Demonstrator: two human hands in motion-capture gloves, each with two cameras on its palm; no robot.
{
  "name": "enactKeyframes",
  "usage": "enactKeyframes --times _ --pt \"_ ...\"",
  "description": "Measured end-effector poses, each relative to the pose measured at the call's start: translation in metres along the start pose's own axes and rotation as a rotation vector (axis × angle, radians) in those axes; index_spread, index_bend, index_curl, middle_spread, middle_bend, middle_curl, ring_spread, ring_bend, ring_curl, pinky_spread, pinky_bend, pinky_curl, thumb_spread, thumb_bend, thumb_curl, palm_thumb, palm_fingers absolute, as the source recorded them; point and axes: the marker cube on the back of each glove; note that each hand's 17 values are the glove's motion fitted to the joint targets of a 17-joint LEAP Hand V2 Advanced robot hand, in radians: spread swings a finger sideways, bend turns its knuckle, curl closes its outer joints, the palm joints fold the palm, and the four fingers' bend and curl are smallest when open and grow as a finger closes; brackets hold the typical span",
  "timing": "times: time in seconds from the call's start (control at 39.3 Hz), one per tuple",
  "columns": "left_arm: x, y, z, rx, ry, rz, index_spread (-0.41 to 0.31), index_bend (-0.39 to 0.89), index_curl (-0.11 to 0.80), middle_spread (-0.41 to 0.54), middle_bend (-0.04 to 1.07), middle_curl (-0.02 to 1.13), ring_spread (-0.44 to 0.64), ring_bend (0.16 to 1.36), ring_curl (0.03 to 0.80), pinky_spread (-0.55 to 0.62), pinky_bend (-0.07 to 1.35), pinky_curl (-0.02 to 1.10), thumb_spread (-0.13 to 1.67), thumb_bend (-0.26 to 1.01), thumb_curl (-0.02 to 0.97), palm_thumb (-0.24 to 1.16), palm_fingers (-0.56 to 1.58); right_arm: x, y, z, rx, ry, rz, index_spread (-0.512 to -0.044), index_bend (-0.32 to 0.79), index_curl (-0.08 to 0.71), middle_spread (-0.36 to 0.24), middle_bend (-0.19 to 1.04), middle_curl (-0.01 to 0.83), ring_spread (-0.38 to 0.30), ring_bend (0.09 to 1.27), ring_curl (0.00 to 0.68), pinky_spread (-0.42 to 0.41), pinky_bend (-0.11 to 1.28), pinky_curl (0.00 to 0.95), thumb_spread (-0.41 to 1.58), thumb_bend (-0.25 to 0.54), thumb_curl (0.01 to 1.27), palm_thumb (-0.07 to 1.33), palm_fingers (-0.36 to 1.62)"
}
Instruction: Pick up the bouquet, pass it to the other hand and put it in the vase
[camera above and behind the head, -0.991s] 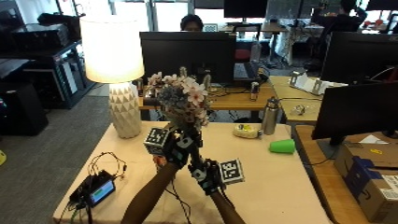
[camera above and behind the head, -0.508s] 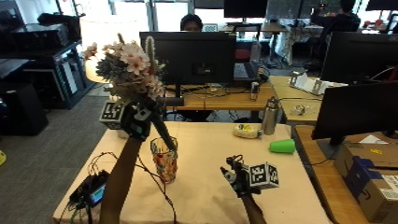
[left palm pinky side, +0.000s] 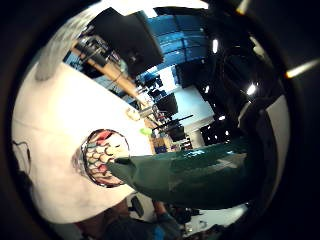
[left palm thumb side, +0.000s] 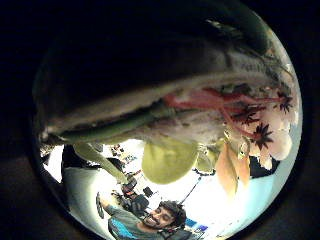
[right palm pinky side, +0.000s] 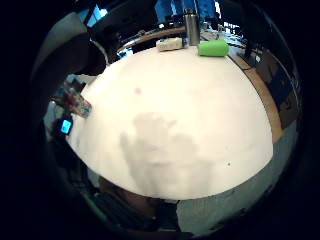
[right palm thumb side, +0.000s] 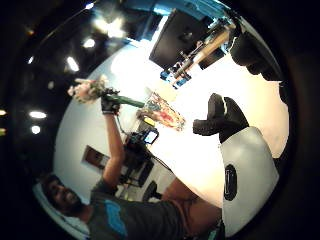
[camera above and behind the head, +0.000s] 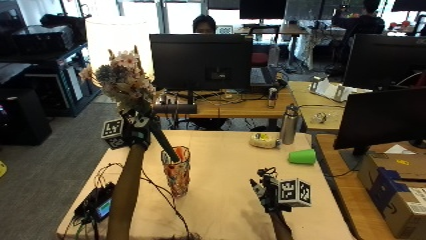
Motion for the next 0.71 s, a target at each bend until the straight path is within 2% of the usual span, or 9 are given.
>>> enactKeyframes --times 0.13,0.15,0.23,0.33,0.38,0.46,0.48,0.56,0.71 --pt "-0.039 0.000 0.008 -0.056 0.057 -0.138 -0.237 0.11 0.366 -0.336 0.55 0.59 -0.33 0.75 0.465 -0.32 0.42 0.44 0.93 -0.05 0.497 0.68 1.12 -0.006 0.001 -0.006 0.010 -0.007 -0.002 -0.281 0.11 0.323 -0.147 0.29 0.466 -0.146 0.51 0.409 0.101 0.41 0.374 0.88 -0.024 0.63 0.91 1.02" --pt "-0.045 0.001 0.009 -0.069 0.054 -0.149 -0.206 0.04 0.341 -0.315 0.51 0.58 -0.32 0.72 0.455 -0.26 0.42 0.44 0.93 -0.08 0.479 0.63 0.93 -0.007 0.001 -0.007 0.013 -0.010 -0.002 -0.281 0.11 0.321 -0.147 0.29 0.467 -0.146 0.50 0.407 0.107 0.41 0.374 0.88 -0.024 0.63 0.91 1.02" --pt "-0.056 0.006 0.011 -0.108 0.010 -0.152 -0.145 0.02 0.314 -0.283 0.47 0.59 -0.29 0.71 0.469 -0.18 0.43 0.46 0.93 -0.07 0.451 0.58 0.75 -0.009 0.001 -0.010 0.021 -0.010 -0.010 -0.281 0.11 0.316 -0.147 0.29 0.467 -0.145 0.50 0.409 0.113 0.40 0.373 0.89 -0.024 0.62 0.91 1.02" --pt "-0.060 0.021 0.014 -0.145 -0.067 -0.153 0.032 -0.01 0.255 -0.099 0.24 0.55 -0.12 0.68 0.478 0.06 0.60 0.51 0.91 -0.07 0.417 0.50 0.29 -0.013 0.002 -0.015 0.031 -0.002 -0.022 -0.279 0.10 0.308 -0.146 0.28 0.467 -0.145 0.49 0.410 0.121 0.39 0.373 0.89 -0.023 0.62 0.91 1.02" --pt "-0.058 0.029 0.015 -0.148 -0.094 -0.153 0.093 0.00 0.232 0.002 0.18 0.53 -0.01 0.68 0.466 0.16 0.65 0.51 0.89 -0.08 0.401 0.45 0.20 -0.015 0.002 -0.017 0.039 -0.001 -0.028 -0.279 0.10 0.305 -0.147 0.28 0.468 -0.145 0.49 0.411 0.127 0.38 0.372 0.90 -0.023 0.61 0.91 1.02" --pt "-0.050 0.038 0.012 -0.134 -0.117 -0.133 0.147 0.02 0.200 0.079 0.18 0.47 0.06 0.70 0.433 0.24 0.68 0.49 0.88 -0.04 0.390 0.44 0.23 -0.016 0.001 -0.018 0.049 0.000 -0.034 -0.278 0.10 0.301 -0.147 0.27 0.468 -0.145 0.49 0.412 0.128 0.38 0.375 0.90 -0.023 0.61 0.91 1.02" --pt "-0.046 0.041 0.010 -0.124 -0.121 -0.117 0.156 0.02 0.186 0.171 0.11 0.41 0.15 0.67 0.395 0.28 0.71 0.48 0.86 -0.08 0.376 0.37 0.11 -0.016 0.001 -0.018 0.052 0.000 -0.037 -0.278 0.10 0.299 -0.147 0.27 0.469 -0.145 0.49 0.412 0.132 0.37 0.373 0.90 -0.023 0.61 0.91 1.02" --pt "-0.029 0.050 0.001 -0.077 -0.139 -0.062 0.160 0.03 0.167 0.259 0.13 0.39 0.23 0.68 0.391 0.33 0.80 0.48 0.84 -0.07 0.361 0.32 0.07 -0.019 0.002 -0.020 0.058 -0.001 -0.048 -0.278 0.10 0.296 -0.148 0.27 0.470 -0.145 0.49 0.414 0.135 0.36 0.373 0.90 -0.023 0.61 0.91 1.02" --pt "0.003 0.063 -0.019 0.018 -0.181 0.049 0.150 0.09 0.151 0.315 0.20 0.37 0.34 0.69 0.360 0.39 0.85 0.46 0.82 -0.06 0.342 0.27 0.05 -0.027 0.004 -0.027 0.084 -0.009 -0.064 -0.277 0.10 0.290 -0.147 0.26 0.472 -0.145 0.48 0.416 0.148 0.34 0.371 0.91 -0.023 0.60 0.91 1.03"
